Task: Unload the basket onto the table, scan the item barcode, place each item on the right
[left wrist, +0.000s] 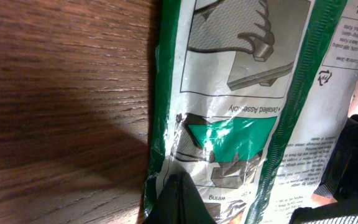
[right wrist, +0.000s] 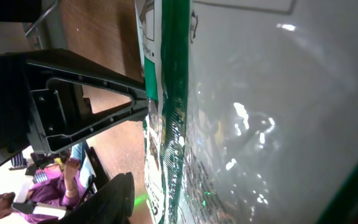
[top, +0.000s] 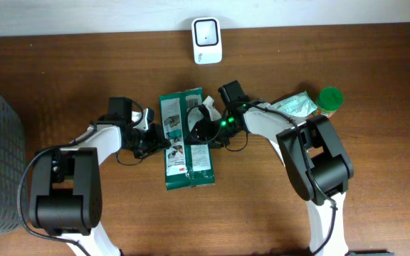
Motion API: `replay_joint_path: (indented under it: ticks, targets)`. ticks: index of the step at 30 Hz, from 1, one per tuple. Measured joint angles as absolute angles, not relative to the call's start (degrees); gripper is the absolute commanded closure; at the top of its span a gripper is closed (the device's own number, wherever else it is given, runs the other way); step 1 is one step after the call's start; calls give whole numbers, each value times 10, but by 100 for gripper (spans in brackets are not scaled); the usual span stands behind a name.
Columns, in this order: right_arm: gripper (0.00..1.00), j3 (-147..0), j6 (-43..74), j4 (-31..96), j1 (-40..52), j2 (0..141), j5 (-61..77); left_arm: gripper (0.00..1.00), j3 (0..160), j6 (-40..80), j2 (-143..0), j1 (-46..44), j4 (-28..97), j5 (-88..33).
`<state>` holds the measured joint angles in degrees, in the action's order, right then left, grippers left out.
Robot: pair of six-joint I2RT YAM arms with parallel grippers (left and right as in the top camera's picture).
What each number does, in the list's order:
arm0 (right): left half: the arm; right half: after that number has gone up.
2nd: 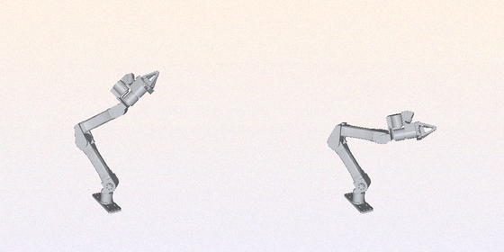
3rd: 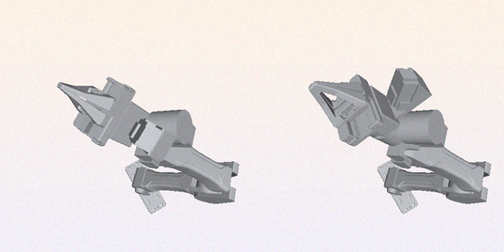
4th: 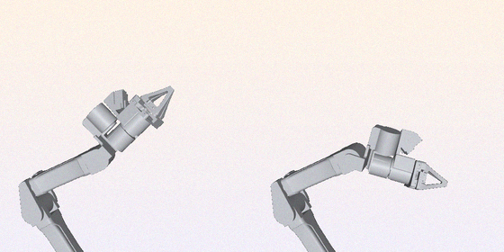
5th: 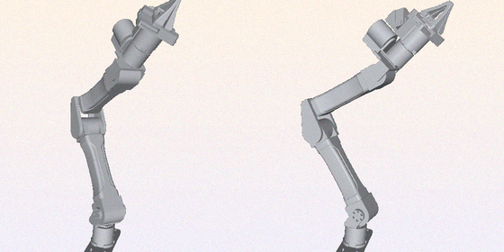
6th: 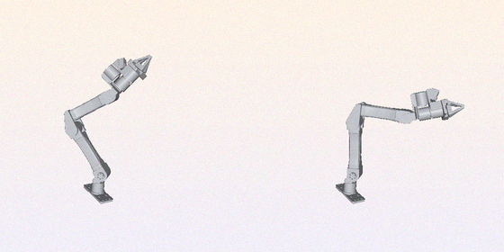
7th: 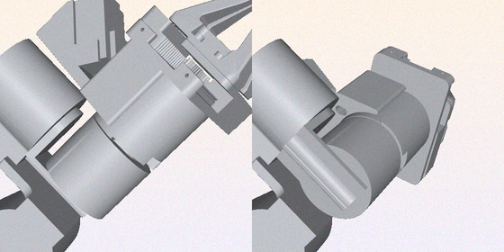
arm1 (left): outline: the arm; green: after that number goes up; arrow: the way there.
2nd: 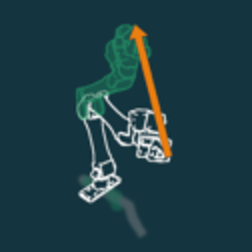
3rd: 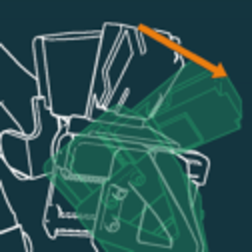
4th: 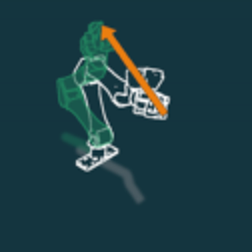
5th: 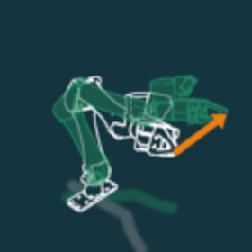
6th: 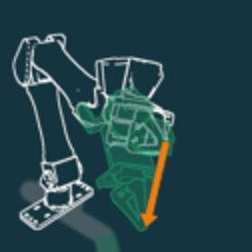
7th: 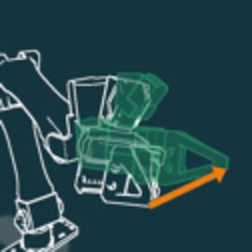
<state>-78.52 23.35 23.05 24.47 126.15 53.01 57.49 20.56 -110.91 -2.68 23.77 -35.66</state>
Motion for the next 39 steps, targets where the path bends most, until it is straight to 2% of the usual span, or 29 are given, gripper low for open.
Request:
replay_joint_path:
  ticks: [6,8,9,10,14,17,20,25,26,29,30,35,39]
  targets:
    - [57,-785,234,231,245,1261,525,100,575,206,-1109,-27,237,-357]
    - [70,-785,234,233,245,1261,520,100,575,206,-1109,-27,237,-357]
    - [88,-785,234,235,245,1261,515,100,575,206,-1109,-27,237,-357]
    - [96,-785,229,236,245,1261,505,100,575,206,-1109,-27,237,-357]
    - [96,-785,231,238,242,1261,493,100,577,193,-1109,-27,241,-358]
    - [96,-782,192,276,236,1221,480,100,602,162,-1113,-16,307,-353]
    - [96,-780,98,323,222,1105,461,100,644,132,-1107,24,368,-295]
    - [96,-780,-18,365,206,906,502,98,679,117,-1041,56,360,-257]
    - [96,-780,-32,378,200,879,513,93,680,117,-1041,56,360,-249]
    - [96,-780,-67,402,194,815,542,44,679,114,-1041,56,361,-213]
    - [96,-780,-71,403,194,805,544,3,679,113,-1041,56,361,-204]
    - [96,-780,-57,376,194,802,457,1,679,111,-1041,56,360,-170]
    - [96,-788,-25,324,194,849,277,1,679,111,-1041,56,360,-166]
